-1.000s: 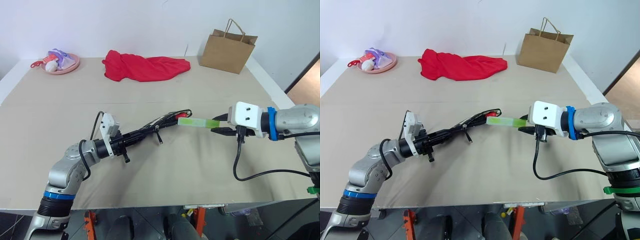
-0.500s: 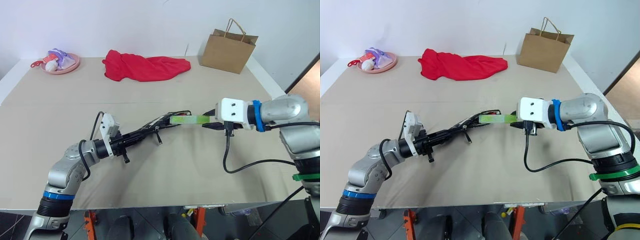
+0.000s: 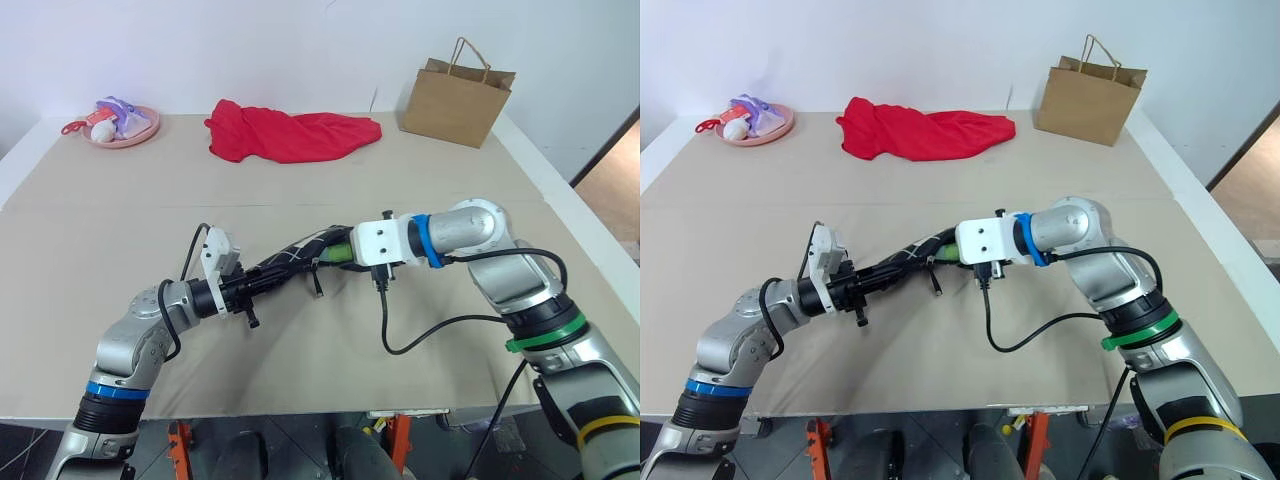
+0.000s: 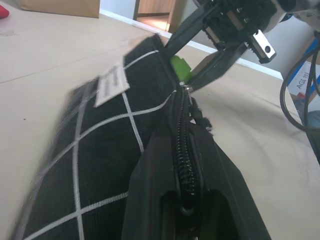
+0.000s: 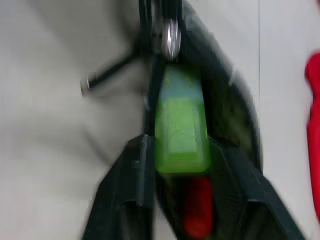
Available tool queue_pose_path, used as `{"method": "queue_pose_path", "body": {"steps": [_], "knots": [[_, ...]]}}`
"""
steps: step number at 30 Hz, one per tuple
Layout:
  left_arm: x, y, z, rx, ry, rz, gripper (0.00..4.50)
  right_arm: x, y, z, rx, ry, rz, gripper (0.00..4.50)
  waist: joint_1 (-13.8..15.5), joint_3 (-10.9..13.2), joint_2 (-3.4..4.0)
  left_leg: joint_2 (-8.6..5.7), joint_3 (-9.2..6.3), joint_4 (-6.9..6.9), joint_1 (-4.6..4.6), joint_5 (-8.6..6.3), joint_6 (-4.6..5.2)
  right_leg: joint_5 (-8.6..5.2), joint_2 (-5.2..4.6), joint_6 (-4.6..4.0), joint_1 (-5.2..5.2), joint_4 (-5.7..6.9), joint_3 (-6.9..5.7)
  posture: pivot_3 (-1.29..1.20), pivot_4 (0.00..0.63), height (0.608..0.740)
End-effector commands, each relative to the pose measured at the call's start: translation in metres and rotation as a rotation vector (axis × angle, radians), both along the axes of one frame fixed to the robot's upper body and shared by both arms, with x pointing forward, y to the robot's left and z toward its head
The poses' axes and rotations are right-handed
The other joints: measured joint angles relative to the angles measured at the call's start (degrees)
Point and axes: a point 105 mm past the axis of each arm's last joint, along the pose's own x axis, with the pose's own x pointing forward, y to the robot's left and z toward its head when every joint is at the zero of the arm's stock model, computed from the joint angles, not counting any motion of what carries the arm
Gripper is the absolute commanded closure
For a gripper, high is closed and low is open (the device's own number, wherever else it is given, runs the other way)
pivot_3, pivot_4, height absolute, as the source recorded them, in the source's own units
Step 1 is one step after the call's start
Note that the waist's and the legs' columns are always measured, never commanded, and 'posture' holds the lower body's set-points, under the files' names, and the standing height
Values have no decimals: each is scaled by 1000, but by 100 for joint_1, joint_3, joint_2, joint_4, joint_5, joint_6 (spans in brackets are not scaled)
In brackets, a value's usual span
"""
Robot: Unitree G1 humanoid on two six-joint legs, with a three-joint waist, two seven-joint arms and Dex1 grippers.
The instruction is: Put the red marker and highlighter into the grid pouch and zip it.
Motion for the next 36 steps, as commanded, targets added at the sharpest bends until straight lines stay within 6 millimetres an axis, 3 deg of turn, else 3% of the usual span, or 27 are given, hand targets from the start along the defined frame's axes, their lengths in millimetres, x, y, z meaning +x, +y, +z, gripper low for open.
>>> {"method": "queue_pose_path", "body": {"steps": [1,2,5,10,11,13,15,18,20,23,25,28,36], "knots": [[-1,-2,13,-4,-60,-14,4500,-10,13,14,30,-38,63,568,1,0,0,0,-1,0,0,0,0,0,0,0,0,0,-1,0,150,740],[-1,-2,13,-4,-60,-13,4500,-9,11,12,25,-42,57,136,1,0,0,0,-1,0,-1,0,0,0,-1,0,0,0,-1,0,150,740],[-2,-2,13,-6,-61,-12,4500,0,-5,10,-6,-75,0,136,2,0,0,-2,0,3,-1,0,0,0,-3,-1,1,0,-1,0,150,740],[-3,-2,12,-8,-58,-8,4500,6,-39,51,161,-58,-133,136,5,0,0,-3,1,5,-1,0,0,1,-4,-1,1,0,-1,0,150,740],[-3,-2,12,-9,-58,-7,4500,1,-48,61,231,-14,-158,136,5,1,-1,-2,0,5,-1,0,0,1,-3,-1,1,0,-1,0,150,740],[-3,-2,11,-10,-57,-2,4500,-29,-63,65,335,190,-135,136,29,1,-1,-2,-3,3,-2,0,0,1,-3,-2,1,0,-3,0,150,740],[-3,-1,10,-12,-56,4,4500,-54,-71,59,396,365,-113,136,79,0,-2,-5,-28,1,-7,-4,-1,-7,-9,-6,10,-3,-23,0,150,740],[1,1,8,-9,-57,28,4500,-72,-78,29,427,536,-185,136,77,0,-2,-4,-33,1,-3,-10,-2,-9,-5,-8,15,-4,-24,0,150,740],[4,2,9,-14,-58,43,4500,-80,-75,10,439,615,-224,136,73,1,-3,-2,-34,1,0,-11,-2,-9,0,-9,14,-1,-23,0,150,740],[7,3,12,-25,-60,53,4500,-67,-64,-21,501,647,-355,136,18,2,-1,2,-33,6,4,-5,-6,-23,9,20,14,3,-20,0,150,740],[8,3,13,-29,-59,51,4500,-55,-54,-30,542,634,-411,136,-16,2,-3,3,-35,9,6,13,-16,-9,11,22,14,4,-21,0,150,740],[9,1,13,-30,-58,45,4500,-33,-29,-35,610,619,-470,136,-21,2,-3,2,-35,8,6,23,-19,2,12,26,12,4,-20,0,150,740],[9,-1,13,-35,-61,40,4500,-12,25,-28,646,584,-410,136,-11,4,-7,-5,-34,6,-12,30,-18,5,3,40,3,-2,-17,0,150,740]]}}
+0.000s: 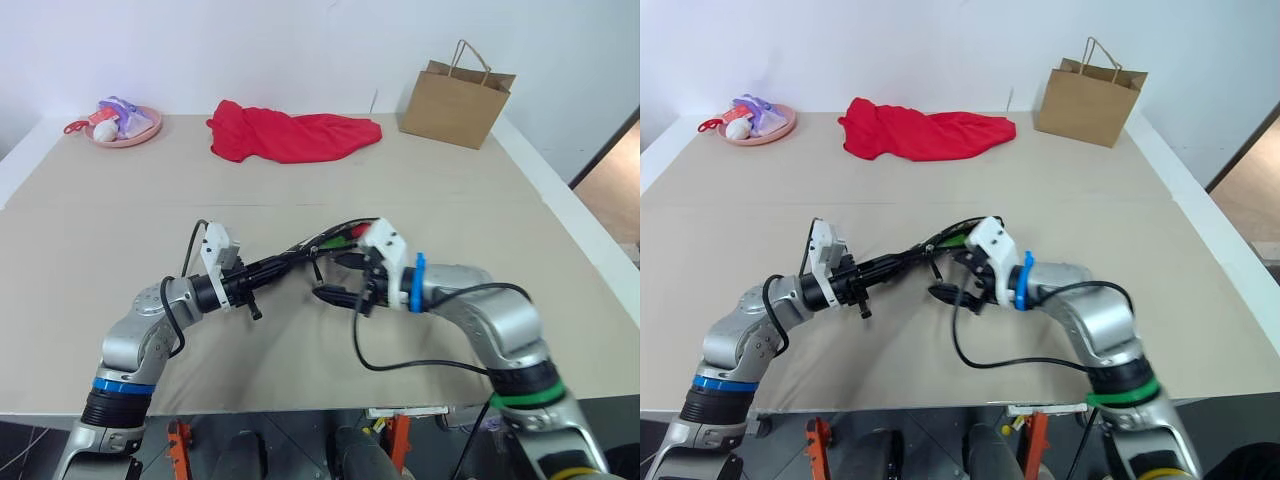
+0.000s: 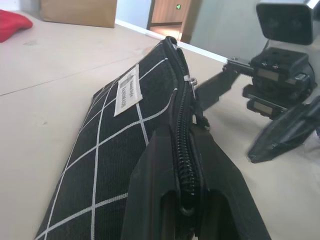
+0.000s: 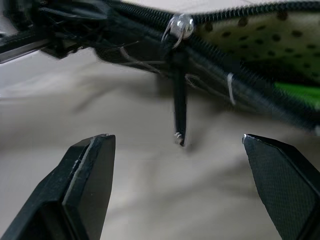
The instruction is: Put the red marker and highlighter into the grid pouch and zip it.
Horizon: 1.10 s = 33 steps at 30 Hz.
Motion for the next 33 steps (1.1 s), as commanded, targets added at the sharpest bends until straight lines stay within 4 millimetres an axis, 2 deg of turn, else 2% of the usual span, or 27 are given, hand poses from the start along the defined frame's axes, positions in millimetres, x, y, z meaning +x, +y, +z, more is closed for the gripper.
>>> {"method": "queue_pose_path", "body": {"steps": [1,2,3,4,5,10,12,14,19,22,24,29,31,33], "knots": [[0,0,10,-12,-50,4,4500,6,19,11,4,-68,21,136,-12,0,0,1,1,-1,0,-1,1,0,2,0,-2,0,2,0,150,740],[0,0,10,-15,-50,8,4500,7,21,11,2,-69,26,136,-11,0,0,2,-6,-5,-1,-2,2,-3,2,-6,-2,0,-5,0,150,740],[-1,0,10,-17,-49,11,4500,7,21,11,1,-69,31,358,-4,0,0,2,-8,-5,-3,-2,3,-4,2,-8,-2,0,-7,0,150,740],[-1,1,9,-18,-49,12,4500,7,22,11,1,-70,33,762,-3,0,0,2,-13,-5,-6,-2,3,-5,1,-9,-2,0,-11,0,150,740],[-1,1,8,-19,-48,14,4500,8,22,12,-1,-72,33,857,-2,0,0,2,-14,-5,-7,-2,2,-5,1,-9,-2,0,-12,0,150,740],[-2,2,6,-24,-46,24,4500,11,18,13,-8,-84,27,2863,-5,0,0,1,-13,-5,-6,-3,3,-5,0,-8,-2,0,-11,0,150,740],[-2,2,6,-25,-46,26,4500,12,16,15,-8,-87,26,3893,-6,0,0,2,-16,-5,-6,-2,3,-5,3,-9,-2,0,-13,0,150,740],[-1,3,6,-25,-46,27,4500,12,14,16,-8,-92,30,4366,-5,0,0,3,-16,-5,-4,-2,3,-5,3,-10,-2,1,-13,0,150,740],[-1,3,6,-26,-50,28,4500,13,5,16,-25,-101,21,4366,-7,0,0,2,-16,-5,-5,-2,3,-5,2,-9,-2,1,-12,0,150,740],[-1,3,6,-26,-50,28,4500,16,-12,15,-64,-107,-11,4366,-6,0,0,2,-16,-5,-5,-3,3,-5,2,-9,-2,1,-12,0,150,740],[-1,3,5,-25,-50,27,4500,22,-32,22,-85,-129,-58,4366,-6,0,0,2,-16,-5,-5,-3,3,-5,2,-9,-2,1,-13,0,150,740],[-2,5,4,-24,-48,32,4500,50,-114,53,-140,-213,-306,4366,9,3,-4,-7,-11,-4,-7,-3,3,-7,-8,-5,0,-2,-11,0,150,740],[-2,5,3,-23,-46,34,4500,51,-131,57,-160,-230,-345,4366,3,3,-4,-6,-8,-5,-5,-4,5,-7,-5,-5,-1,-3,-8,0,150,740],[-2,5,3,-23,-44,34,4500,46,-130,52,-168,-222,-319,4366,-19,3,-4,-3,-7,-8,-4,-5,7,-10,-2,-9,-2,-3,-7,0,150,740]]}}
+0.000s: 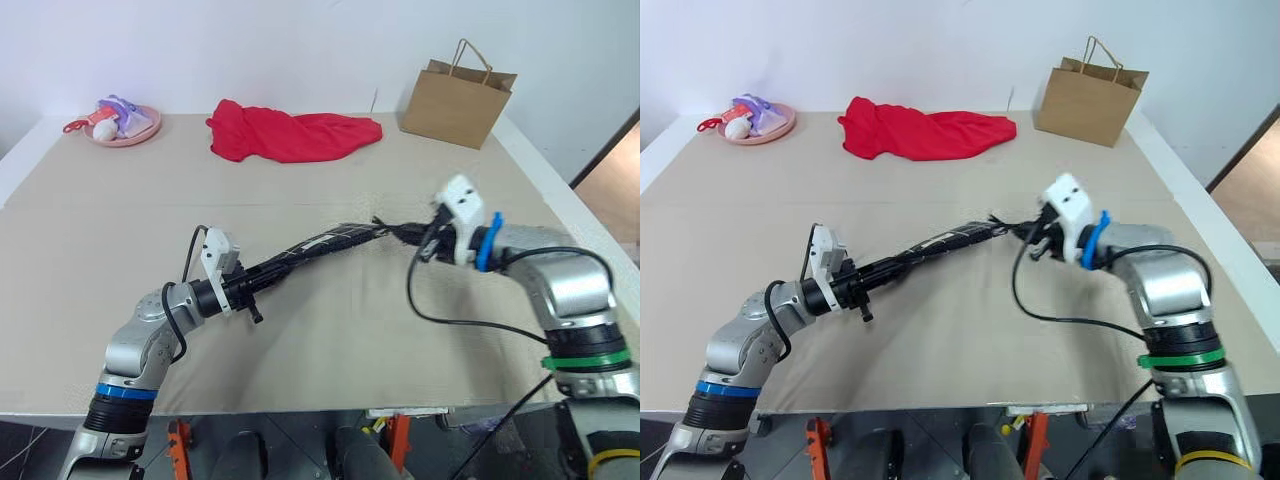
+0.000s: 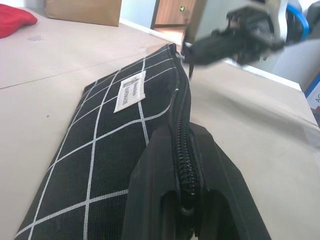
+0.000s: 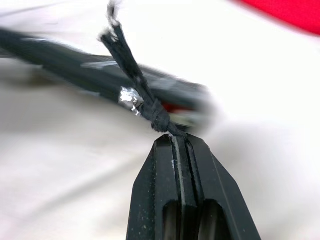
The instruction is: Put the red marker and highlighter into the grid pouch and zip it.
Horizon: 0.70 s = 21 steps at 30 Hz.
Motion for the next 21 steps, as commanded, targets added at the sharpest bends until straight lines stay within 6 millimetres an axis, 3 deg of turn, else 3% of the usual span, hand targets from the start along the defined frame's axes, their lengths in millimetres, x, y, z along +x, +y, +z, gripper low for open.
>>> {"method": "queue_pose_path", "body": {"steps": [1,5,6,7,8,9,10,15,21], "knots": [[0,3,9,-11,-46,8,4500,-6,-6,11,-4,-52,20,4366,-19,0,0,5,1,-4,4,-1,2,-1,6,-3,0,0,2,0,150,740],[1,1,10,-13,-50,4,4500,-14,13,2,43,-17,84,4366,-17,1,1,9,-7,-8,7,-2,4,-6,11,-11,1,2,-3,0,150,740],[1,1,11,-15,-51,2,4500,-18,18,0,58,1,111,3799,-21,1,1,9,-4,-8,8,-2,4,-6,10,-11,1,2,-1,0,150,740],[1,0,11,-16,-52,1,4500,-22,23,-2,72,17,138,3631,-17,1,1,9,-1,-8,8,-2,4,-5,10,-10,1,2,2,0,150,740],[1,0,11,-16,-52,0,4500,-28,28,-4,80,37,177,2934,-16,1,1,6,-1,-7,7,-2,4,-5,7,-8,2,2,1,0,150,740],[0,-1,10,-16,-53,-1,4500,-34,32,-6,85,54,211,2934,-13,1,1,6,-2,-7,7,-2,4,-5,6,-8,2,2,1,0,150,740],[0,-1,10,-15,-54,-4,4500,-36,32,-6,92,63,217,2413,-9,1,1,6,-2,-5,6,-2,4,-5,5,-6,2,2,0,0,150,740],[-3,-3,12,-16,-83,-37,4500,-47,12,8,146,79,218,688,0,1,0,0,-2,-4,4,-2,3,-7,-1,-2,4,1,-1,0,150,740],[-8,-5,15,52,-203,-148,4500,-75,-26,23,101,76,220,688,40,3,0,-2,-7,-4,0,-4,4,-11,-2,0,5,-3,-6,0,150,740]]}}
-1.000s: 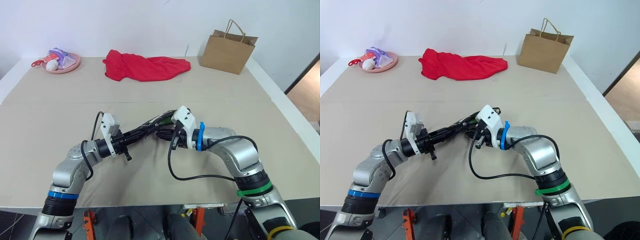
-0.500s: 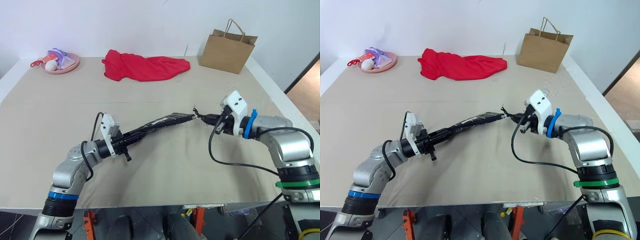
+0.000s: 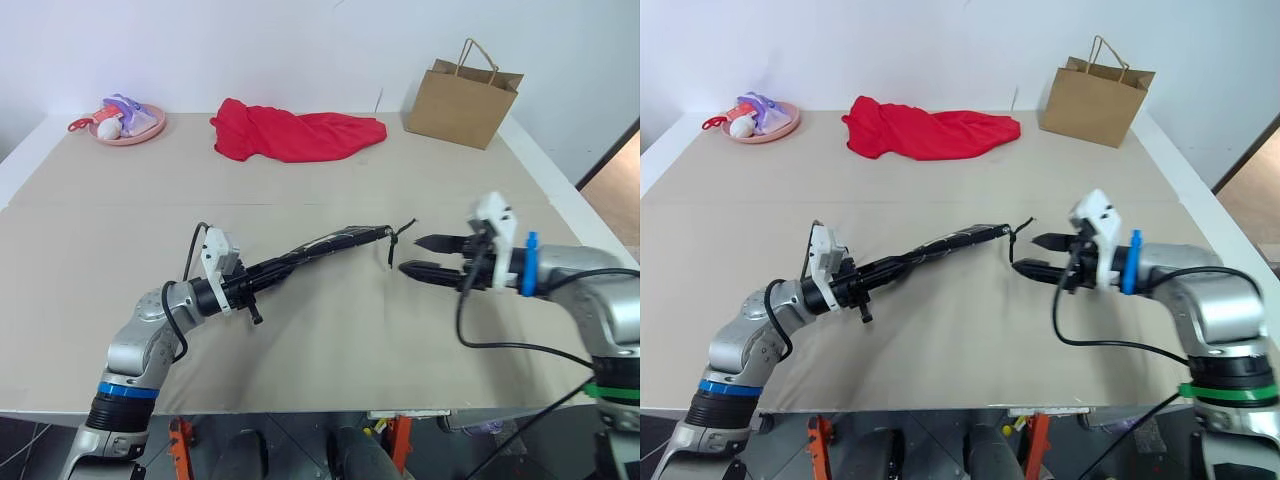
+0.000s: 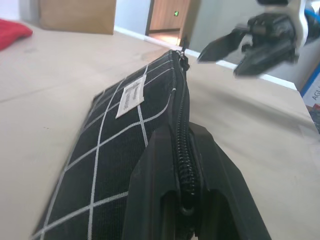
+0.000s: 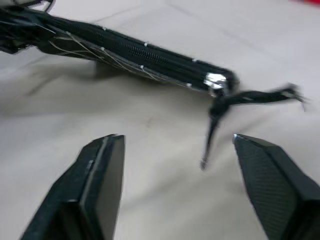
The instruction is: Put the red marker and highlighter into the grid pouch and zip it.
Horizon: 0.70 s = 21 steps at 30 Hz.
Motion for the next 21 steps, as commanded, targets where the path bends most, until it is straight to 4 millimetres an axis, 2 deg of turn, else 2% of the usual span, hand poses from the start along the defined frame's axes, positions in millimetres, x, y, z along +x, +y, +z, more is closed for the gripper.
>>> {"method": "queue_pose_path", "body": {"steps": [1,4,7,9,10,11,14,15,16,21], "knots": [[-7,-3,12,59,-147,-121,4500,-19,-21,20,-27,-62,2,688,18,0,-1,-1,-2,-1,-1,0,0,-2,0,-1,0,0,-3,0,150,740],[-8,3,9,94,-183,-168,4500,-25,-34,18,-46,-69,-56,688,-11,0,0,1,2,-1,3,-1,1,-2,3,-3,-1,1,1,0,150,740],[-6,9,-6,155,-195,-180,4500,-28,-33,12,-43,-66,-69,688,-38,0,0,5,9,-1,13,-1,1,1,7,-6,3,3,6,0,150,740],[-10,11,-19,193,-189,-226,3609,-29,-29,5,-44,-60,-69,649,-39,0,0,7,8,0,17,0,1,3,9,-8,3,7,6,0,150,740],[-14,10,-19,169,-164,-250,3563,-30,-27,3,-44,-54,-66,649,-38,0,0,7,8,0,17,0,1,3,9,-8,3,7,6,0,150,740],[-16,9,-13,125,-154,-249,3021,-30,-27,0,-48,-50,-67,649,-34,0,0,6,9,0,16,0,0,3,9,-8,3,6,6,0,150,740],[-14,11,-1,53,-130,-196,2189,-28,-28,-1,-54,-45,-69,649,-27,0,0,6,9,1,11,0,0,1,5,-3,3,5,6,0,150,740],[-13,13,1,45,-124,-162,1589,-27,-29,-1,-57,-46,-72,649,-26,1,-1,5,10,1,11,-1,0,0,4,-1,3,5,6,0,150,740],[-13,17,4,22,-83,-133,1318,-25,-30,-1,-59,-47,-75,649,-25,1,-2,5,11,1,7,-2,-2,-2,1,3,1,4,7,0,150,740],[-13,37,8,-17,84,25,1318,-18,-37,0,-63,-53,-92,649,-41,2,-2,9,7,0,14,-2,-2,-1,6,1,3,6,6,0,150,740]]}}
